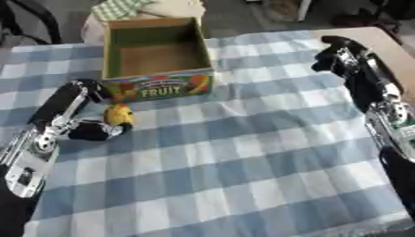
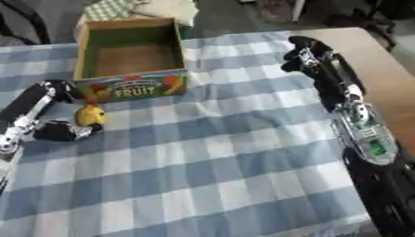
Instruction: Pick up objects on the table and place them in the box.
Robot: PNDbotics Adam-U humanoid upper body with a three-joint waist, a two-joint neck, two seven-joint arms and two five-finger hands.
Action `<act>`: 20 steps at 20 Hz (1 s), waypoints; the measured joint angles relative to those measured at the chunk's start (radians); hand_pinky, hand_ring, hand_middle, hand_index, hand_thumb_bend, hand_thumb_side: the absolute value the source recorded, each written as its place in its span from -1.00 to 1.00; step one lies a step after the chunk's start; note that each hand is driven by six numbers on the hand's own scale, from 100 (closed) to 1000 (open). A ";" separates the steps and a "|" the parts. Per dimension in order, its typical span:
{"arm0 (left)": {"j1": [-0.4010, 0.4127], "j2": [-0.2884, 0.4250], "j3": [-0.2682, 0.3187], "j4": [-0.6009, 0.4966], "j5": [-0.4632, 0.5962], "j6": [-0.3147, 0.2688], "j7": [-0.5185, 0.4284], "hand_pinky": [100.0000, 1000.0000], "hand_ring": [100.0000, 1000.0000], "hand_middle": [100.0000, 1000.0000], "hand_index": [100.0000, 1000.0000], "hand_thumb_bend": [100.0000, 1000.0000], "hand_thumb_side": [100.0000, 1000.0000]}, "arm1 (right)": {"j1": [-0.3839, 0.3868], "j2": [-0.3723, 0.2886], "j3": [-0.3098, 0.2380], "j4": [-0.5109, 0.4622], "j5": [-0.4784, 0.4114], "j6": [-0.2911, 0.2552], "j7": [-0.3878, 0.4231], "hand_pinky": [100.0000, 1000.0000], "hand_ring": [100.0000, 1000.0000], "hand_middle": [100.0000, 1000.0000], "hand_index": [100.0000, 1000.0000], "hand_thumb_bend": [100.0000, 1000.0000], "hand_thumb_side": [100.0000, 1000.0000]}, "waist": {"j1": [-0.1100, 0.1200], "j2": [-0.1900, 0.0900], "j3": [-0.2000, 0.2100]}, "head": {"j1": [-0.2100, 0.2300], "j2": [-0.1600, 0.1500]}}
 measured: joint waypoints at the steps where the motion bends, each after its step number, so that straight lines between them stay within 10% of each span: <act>1: -0.001 0.000 0.001 0.006 -0.005 0.000 0.004 0.34 0.19 0.13 0.28 0.24 -0.49 | 0.000 0.000 0.000 0.000 0.000 0.000 0.000 0.31 0.08 0.04 0.61 -1.00 0.30 | 0.000 0.000 -0.001 | 0.000 0.000; 11: -0.008 -0.009 0.001 0.030 -0.060 -0.029 -0.040 0.29 0.09 0.02 0.17 0.00 -0.92 | 0.000 0.000 0.005 0.000 0.001 0.002 0.002 0.31 0.08 0.04 0.61 -1.00 0.31 | 0.005 -0.003 -0.003 | 0.001 0.000; 17: -0.009 -0.015 0.002 0.035 -0.069 -0.028 -0.040 0.12 -0.26 -0.41 -0.32 -0.77 -1.00 | 0.000 0.000 0.005 0.000 0.002 0.002 0.002 0.31 0.08 0.04 0.61 -1.00 0.31 | 0.005 -0.005 -0.003 | 0.000 0.001; 20: -0.004 -0.016 0.005 0.038 -0.063 -0.013 -0.013 0.09 -0.34 -0.54 -0.46 -0.83 -1.00 | 0.000 0.000 0.005 0.000 0.002 0.003 0.001 0.31 0.08 0.04 0.61 -1.00 0.31 | 0.005 -0.005 -0.002 | -0.001 0.003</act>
